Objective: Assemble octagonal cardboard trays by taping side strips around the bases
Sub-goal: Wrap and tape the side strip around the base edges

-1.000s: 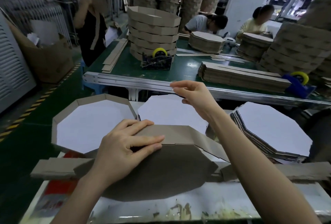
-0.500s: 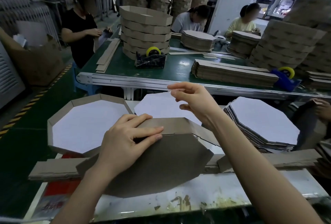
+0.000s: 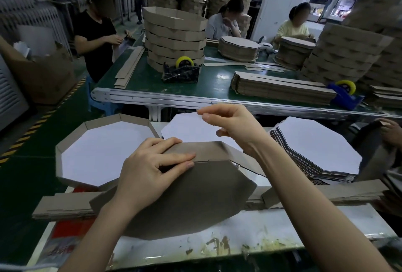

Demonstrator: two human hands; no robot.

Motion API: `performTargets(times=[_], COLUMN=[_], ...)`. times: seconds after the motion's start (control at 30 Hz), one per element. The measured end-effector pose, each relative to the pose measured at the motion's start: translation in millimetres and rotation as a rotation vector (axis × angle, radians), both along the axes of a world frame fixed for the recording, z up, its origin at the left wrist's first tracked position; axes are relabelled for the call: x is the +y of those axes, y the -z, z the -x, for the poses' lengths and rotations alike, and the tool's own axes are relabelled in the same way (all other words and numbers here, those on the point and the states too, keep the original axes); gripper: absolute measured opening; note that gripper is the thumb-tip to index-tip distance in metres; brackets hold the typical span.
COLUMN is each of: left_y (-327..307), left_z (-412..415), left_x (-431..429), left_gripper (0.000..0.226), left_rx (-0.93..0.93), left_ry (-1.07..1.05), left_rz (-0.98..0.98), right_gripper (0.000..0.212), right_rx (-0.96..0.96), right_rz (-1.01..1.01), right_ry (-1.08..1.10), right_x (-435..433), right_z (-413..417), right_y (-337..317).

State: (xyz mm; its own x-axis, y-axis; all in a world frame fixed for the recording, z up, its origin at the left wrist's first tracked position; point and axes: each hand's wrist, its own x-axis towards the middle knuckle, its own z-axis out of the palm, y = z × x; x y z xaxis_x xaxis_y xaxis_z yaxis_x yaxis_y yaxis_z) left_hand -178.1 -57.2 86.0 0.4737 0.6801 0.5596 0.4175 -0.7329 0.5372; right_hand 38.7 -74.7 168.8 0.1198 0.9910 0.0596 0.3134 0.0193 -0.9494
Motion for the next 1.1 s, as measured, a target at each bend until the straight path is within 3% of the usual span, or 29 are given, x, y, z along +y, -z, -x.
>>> performTargets(times=[0.17, 0.2, 0.3, 0.33, 0.37, 0.47, 0.5, 0.63, 0.7, 0.8, 0.93, 1.0, 1.07, 1.1], left_y=[-0.7, -0.7, -1.2, -1.3, -1.3, -1.2, -1.3, -2.3, -1.4, -1.6, -4.0, -4.3, -5.2, -5.6], left_z=[-0.2, 0.0, -0.4, -0.5, -0.4, -0.4, -0.5, -0.6, -0.4, -1.0, -3.3, -4.2, -4.8, -5.0], left_x=[-0.3, -0.1, 0.5, 0.7, 0.9, 0.8, 0.7, 0.8, 0.5, 4.2, 16.8, 19.9, 19.9, 19.2], left_gripper=[0.029, 0.029, 0.029, 0.030, 0.030, 0.030, 0.030, 0.030, 0.029, 0.027, 0.024, 0.029, 0.032, 0.032], left_rx=[-0.005, -0.009, -0.012, -0.012, -0.012, -0.012, -0.011, -0.002, -0.007, -0.015, 0.013, 0.020, 0.016, 0.016], left_ry=[-0.004, -0.008, -0.012, -0.012, -0.010, -0.001, 0.001, 0.001, 0.000, -0.008, 0.001, 0.007, 0.017, 0.024], left_rz=[0.005, 0.006, 0.002, 0.001, 0.002, 0.010, 0.009, -0.004, -0.007, 0.009, 0.036, 0.033, 0.031, 0.029], right_gripper=[0.019, 0.029, 0.085, 0.089, 0.078, 0.015, 0.006, 0.023, 0.031, 0.025, 0.016, 0.015, 0.011, 0.020], right_rx=[-0.028, -0.031, -0.006, -0.013, -0.035, -0.102, -0.121, -0.319, -0.324, -0.151, 0.066, -0.002, -0.177, -0.251], right_rz=[-0.010, 0.006, 0.123, 0.139, 0.129, 0.059, 0.042, 0.024, 0.009, -0.035, -0.082, -0.136, -0.200, -0.199], right_ry=[-0.002, -0.040, -0.194, -0.198, -0.176, -0.035, 0.012, 0.110, 0.163, 0.137, -0.195, -0.277, -0.227, -0.183], right_x=[0.9, 0.4, -0.9, -0.9, 0.0, 5.6, 7.8, 13.3, 13.9, 10.3, 0.0, -0.8, 3.4, 7.9], right_z=[1.4, 1.3, -1.1, -0.1, 0.9, 1.4, -1.6, -11.9, -15.8, -21.2, -13.4, -5.2, -0.9, -1.8], right_y=[1.0, 0.5, 1.4, 1.3, 0.7, -2.6, -2.6, 2.6, 6.9, 6.9, 2.4, -0.9, -6.5, -8.3])
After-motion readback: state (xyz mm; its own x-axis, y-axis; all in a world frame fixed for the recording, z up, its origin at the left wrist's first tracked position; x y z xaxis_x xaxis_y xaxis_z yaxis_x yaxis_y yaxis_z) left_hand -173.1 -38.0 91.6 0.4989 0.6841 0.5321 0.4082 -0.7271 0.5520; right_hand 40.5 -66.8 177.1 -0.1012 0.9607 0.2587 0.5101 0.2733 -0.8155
